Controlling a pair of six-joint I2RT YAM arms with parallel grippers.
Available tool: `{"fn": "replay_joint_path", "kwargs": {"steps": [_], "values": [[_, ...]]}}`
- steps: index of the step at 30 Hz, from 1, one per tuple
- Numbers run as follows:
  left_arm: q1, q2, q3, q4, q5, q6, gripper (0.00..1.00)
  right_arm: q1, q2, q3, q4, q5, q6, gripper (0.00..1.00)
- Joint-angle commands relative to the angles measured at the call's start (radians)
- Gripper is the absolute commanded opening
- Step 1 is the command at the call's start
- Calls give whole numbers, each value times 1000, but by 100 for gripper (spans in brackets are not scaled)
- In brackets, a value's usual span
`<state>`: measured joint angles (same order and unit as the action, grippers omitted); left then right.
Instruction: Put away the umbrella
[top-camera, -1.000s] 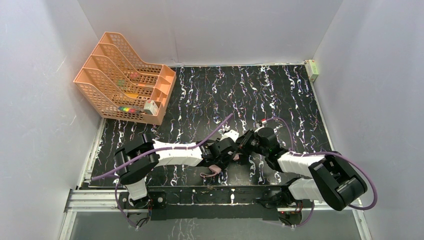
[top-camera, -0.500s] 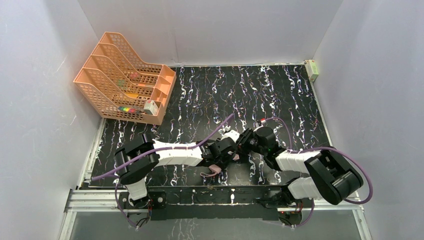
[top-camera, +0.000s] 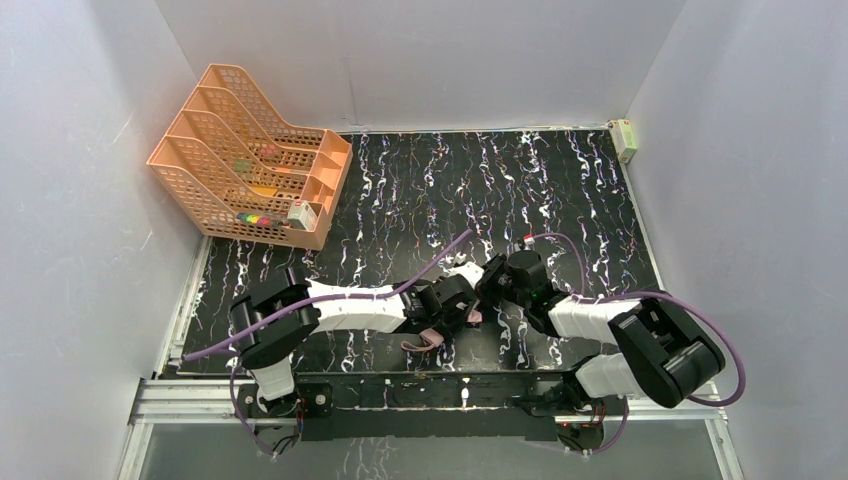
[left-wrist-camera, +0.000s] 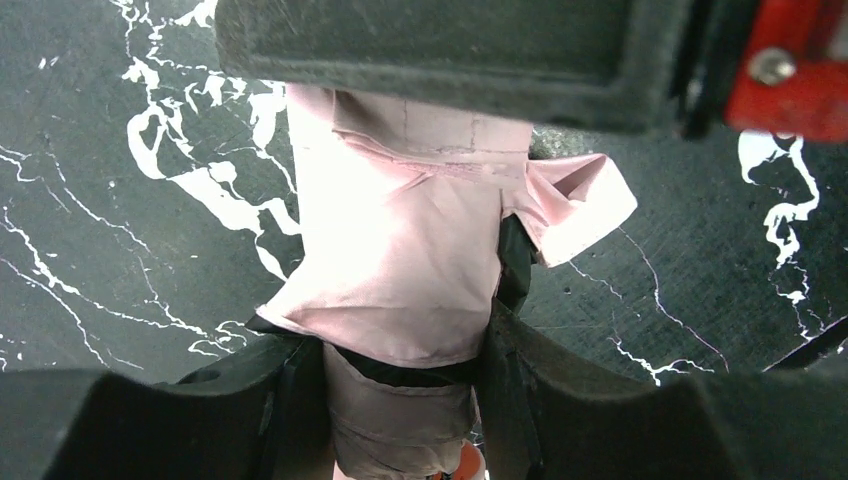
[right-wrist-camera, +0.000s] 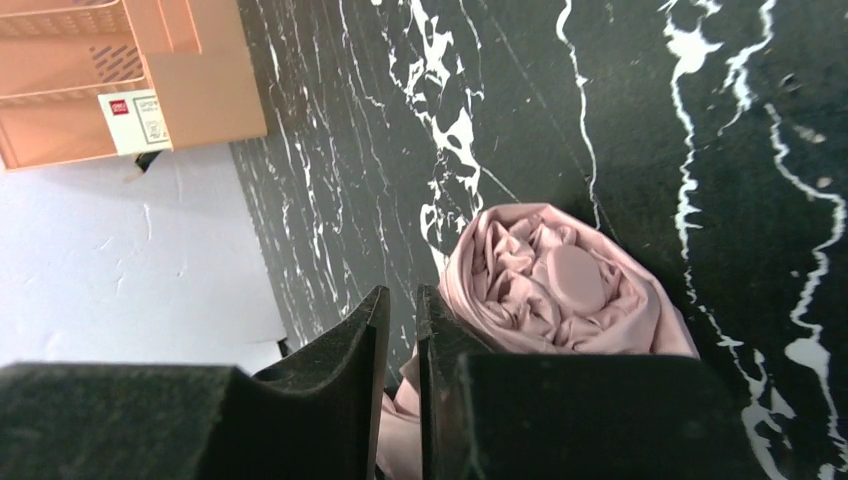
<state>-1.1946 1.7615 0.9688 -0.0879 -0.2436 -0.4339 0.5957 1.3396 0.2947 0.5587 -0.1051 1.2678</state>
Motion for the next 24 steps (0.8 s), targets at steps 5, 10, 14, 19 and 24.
{"fn": "replay_joint_path", "kwargs": {"steps": [5,10,14,19,24], "values": [[-59,104,-89,-132,270,21,0,-9,-24,4,-421,270,-127,24],[-60,80,-95,-136,262,56,0,-29,-79,26,-505,325,-177,24],[-60,58,-97,-142,257,94,0,-56,-148,37,-552,332,-210,24],[-60,26,-80,-165,210,166,0,-68,-277,67,-642,340,-264,24],[-59,-20,-76,-165,208,254,0,-70,-439,121,-791,388,-328,26]]}}
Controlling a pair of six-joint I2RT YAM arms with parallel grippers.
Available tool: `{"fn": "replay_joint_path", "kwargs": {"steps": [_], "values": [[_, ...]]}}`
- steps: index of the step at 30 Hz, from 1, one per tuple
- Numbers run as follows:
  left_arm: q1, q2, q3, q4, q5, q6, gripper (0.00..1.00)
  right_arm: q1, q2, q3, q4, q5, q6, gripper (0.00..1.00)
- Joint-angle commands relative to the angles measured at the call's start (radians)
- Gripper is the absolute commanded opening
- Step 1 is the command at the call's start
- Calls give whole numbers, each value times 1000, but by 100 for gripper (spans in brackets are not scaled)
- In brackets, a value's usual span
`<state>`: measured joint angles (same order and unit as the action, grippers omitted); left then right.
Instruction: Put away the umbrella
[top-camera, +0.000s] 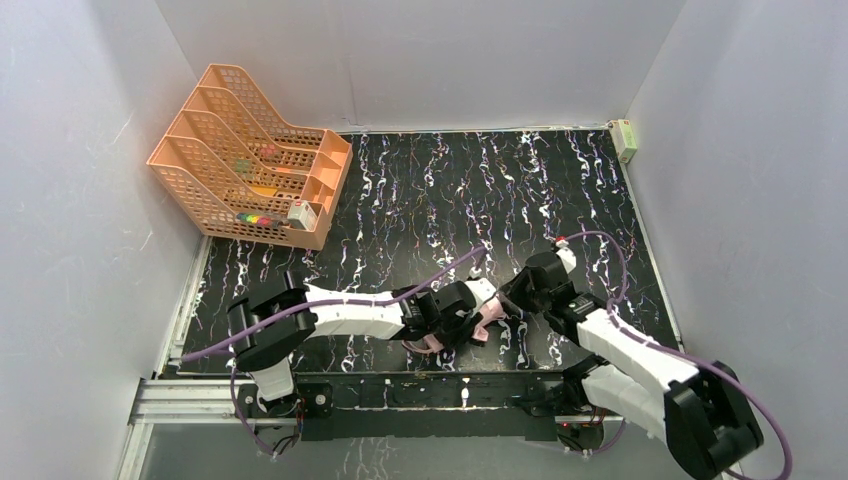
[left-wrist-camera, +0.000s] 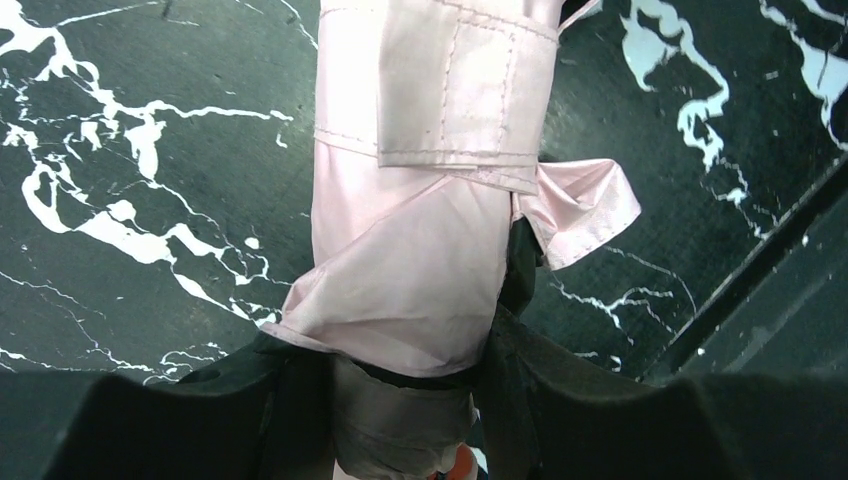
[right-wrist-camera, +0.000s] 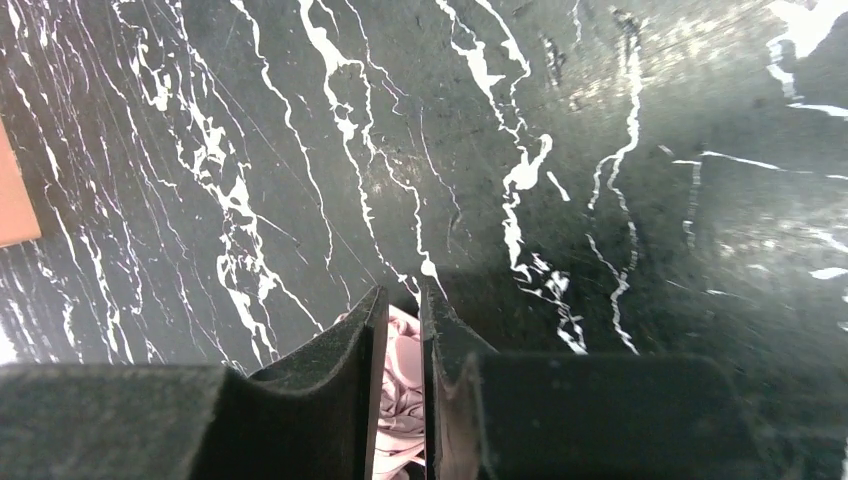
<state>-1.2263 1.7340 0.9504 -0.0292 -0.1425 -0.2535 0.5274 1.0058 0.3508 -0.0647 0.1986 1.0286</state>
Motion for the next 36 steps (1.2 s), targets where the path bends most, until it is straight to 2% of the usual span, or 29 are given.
{"fn": "replay_joint_path", "kwargs": {"steps": [1,5,9,16,20,24,28,30,33,36], "values": [[-27,-6,-57,-223,114,98,0,-2,-127,78,-197,94,-106,27],[-26,-54,-53,-224,139,216,1,-1,-189,126,-285,78,-192,32],[5,-94,-54,-227,200,316,22,-1,-203,151,-329,9,-255,35],[91,-160,-44,-248,272,343,70,-2,-191,177,-420,-11,-328,41],[122,-231,-49,-248,269,288,84,-2,-192,178,-427,-62,-360,45],[129,-340,-84,-241,219,143,85,-2,-164,195,-465,-94,-388,48],[144,-506,-148,-235,106,-26,85,-3,-140,215,-499,-85,-346,48],[158,-588,-189,-254,39,-136,82,-3,-131,221,-513,-64,-334,49],[166,-673,-242,-308,-16,-327,69,-1,-100,243,-533,-70,-331,47],[166,-734,-308,-353,-32,-475,43,-2,-56,293,-590,-77,-319,37]]}}
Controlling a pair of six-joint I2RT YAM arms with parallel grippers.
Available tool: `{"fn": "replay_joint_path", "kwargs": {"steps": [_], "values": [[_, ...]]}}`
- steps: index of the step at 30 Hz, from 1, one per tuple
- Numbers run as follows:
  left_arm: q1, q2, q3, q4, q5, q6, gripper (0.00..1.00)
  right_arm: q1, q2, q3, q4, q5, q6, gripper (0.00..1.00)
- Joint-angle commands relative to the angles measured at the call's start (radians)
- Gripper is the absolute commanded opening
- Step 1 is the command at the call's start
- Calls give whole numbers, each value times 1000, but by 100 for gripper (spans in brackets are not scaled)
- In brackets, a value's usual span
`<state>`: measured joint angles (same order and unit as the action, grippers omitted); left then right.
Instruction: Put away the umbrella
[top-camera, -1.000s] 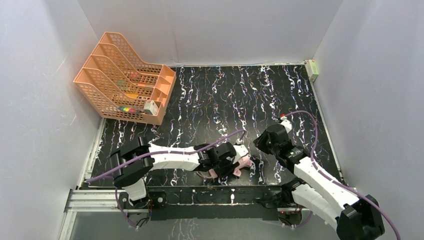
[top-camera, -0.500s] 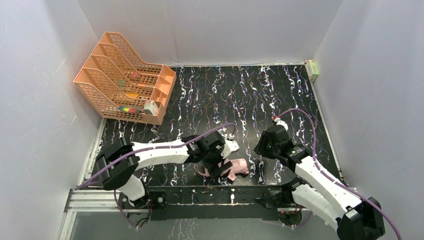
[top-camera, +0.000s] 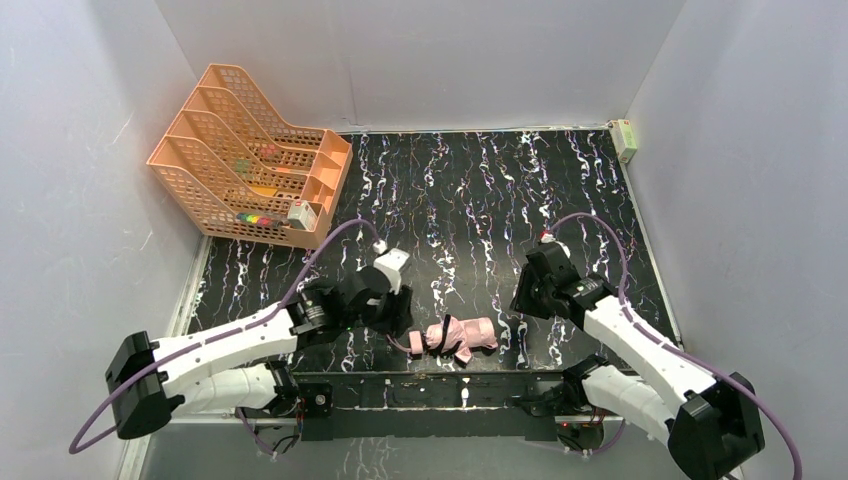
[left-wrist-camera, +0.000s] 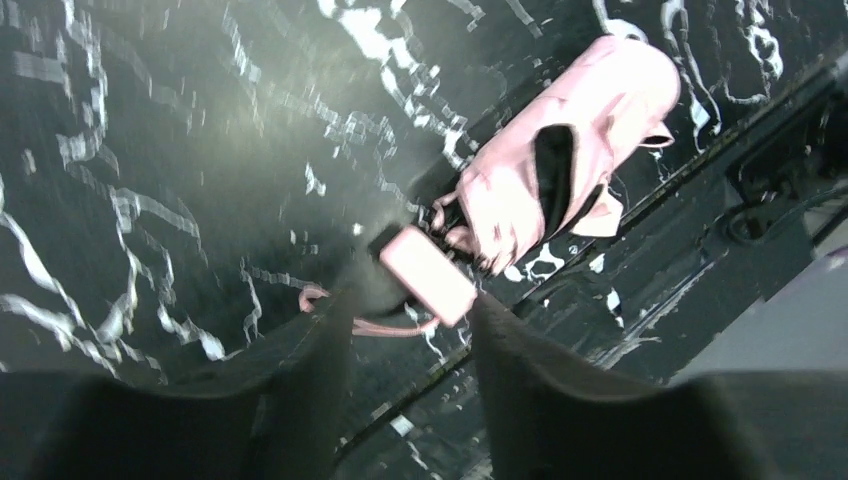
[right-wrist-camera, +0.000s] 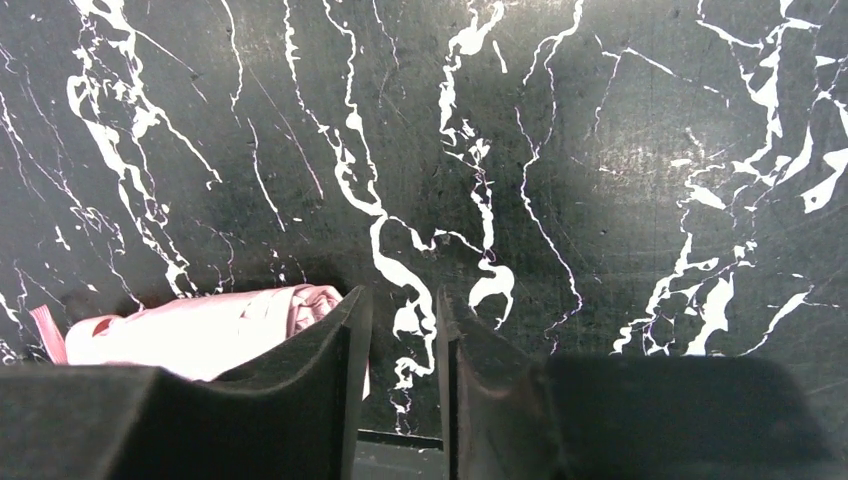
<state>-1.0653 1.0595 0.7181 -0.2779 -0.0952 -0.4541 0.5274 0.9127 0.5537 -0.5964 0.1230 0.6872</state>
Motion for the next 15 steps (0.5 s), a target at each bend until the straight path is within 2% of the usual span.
{"fn": "replay_joint_path", "kwargs": {"steps": [1,4,6,8,15], "values": [[5,-73,-101,-106,-77,-316,34,-3,51,104,-59,-12,16,29],[4,-80,-164,-91,-54,-399,13,0,109,129,-63,-49,-25,10],[-2,-60,-178,-82,-34,-421,4,2,158,141,-70,-84,-50,4],[-25,-38,-180,-75,-35,-423,0,17,198,134,-57,-108,-66,1],[-47,64,-186,15,-18,-403,0,96,347,148,-51,-153,-92,0]]}}
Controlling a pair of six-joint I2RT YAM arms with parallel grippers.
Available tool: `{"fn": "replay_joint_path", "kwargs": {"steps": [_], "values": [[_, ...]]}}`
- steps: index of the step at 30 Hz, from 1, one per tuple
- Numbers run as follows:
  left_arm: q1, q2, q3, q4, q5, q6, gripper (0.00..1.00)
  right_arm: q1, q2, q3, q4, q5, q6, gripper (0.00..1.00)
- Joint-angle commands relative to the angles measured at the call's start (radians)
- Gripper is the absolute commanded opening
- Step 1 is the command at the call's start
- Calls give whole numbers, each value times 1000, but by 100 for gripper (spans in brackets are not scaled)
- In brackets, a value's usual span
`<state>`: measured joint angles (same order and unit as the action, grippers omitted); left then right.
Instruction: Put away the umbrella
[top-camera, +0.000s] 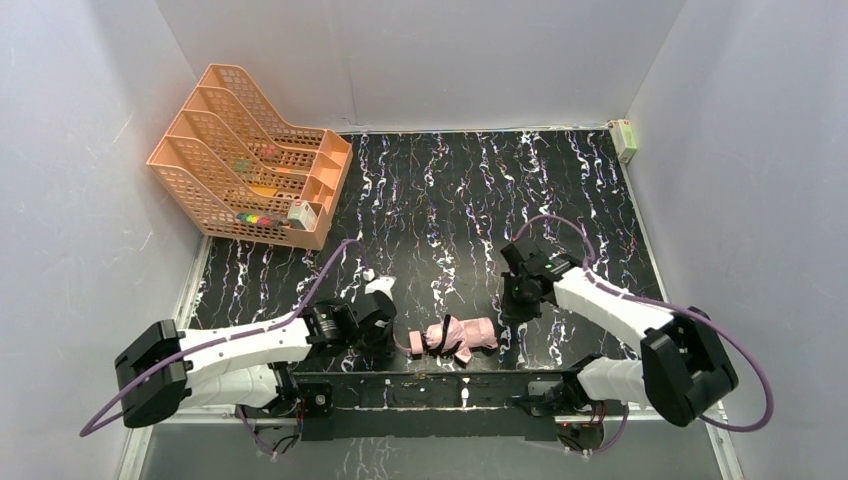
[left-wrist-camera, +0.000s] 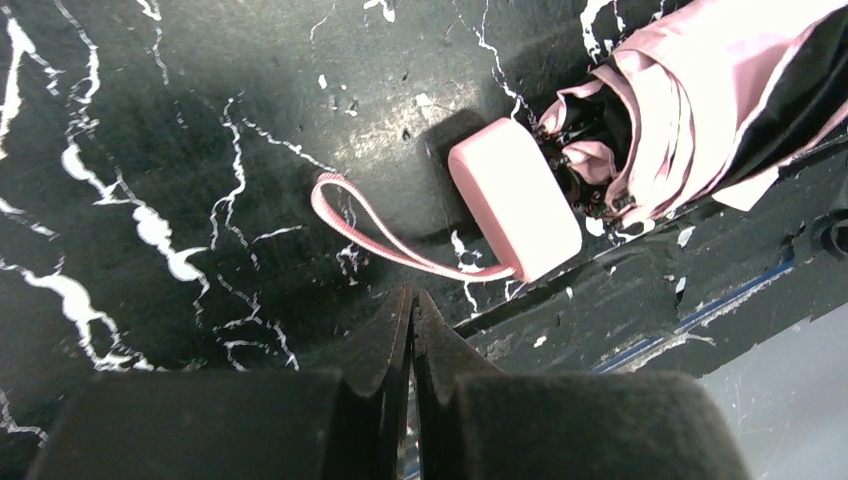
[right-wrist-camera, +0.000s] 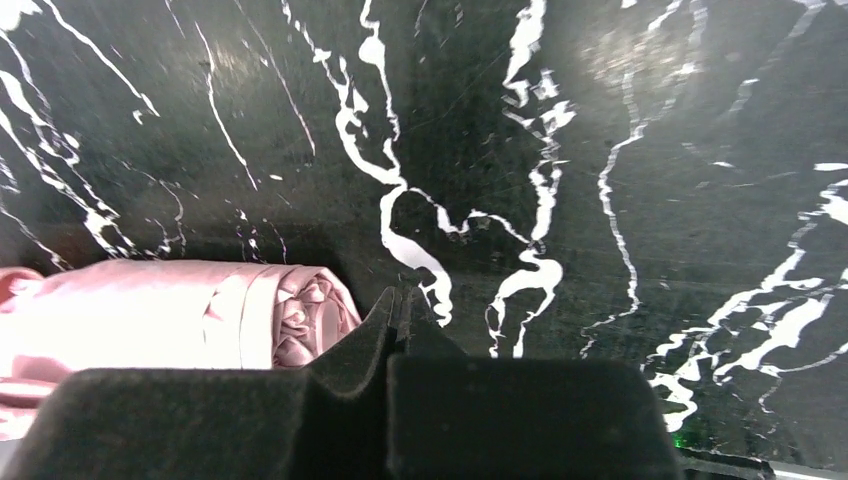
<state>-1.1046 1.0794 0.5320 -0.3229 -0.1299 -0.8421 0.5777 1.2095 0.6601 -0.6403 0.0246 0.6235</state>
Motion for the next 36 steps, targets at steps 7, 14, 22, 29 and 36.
{"fn": "replay_joint_path", "kwargs": {"steps": [7,14,22,29,36], "values": [[-24,191,22,229,42,12,0,179,95,24,116,-197,52,0],[-26,373,105,354,70,70,0,218,96,57,218,-192,106,0],[13,397,153,337,40,158,0,216,90,110,283,-62,108,0],[189,465,248,339,85,329,0,204,261,272,408,22,1,0],[392,506,350,241,128,458,19,103,350,398,355,113,-119,22]]}}
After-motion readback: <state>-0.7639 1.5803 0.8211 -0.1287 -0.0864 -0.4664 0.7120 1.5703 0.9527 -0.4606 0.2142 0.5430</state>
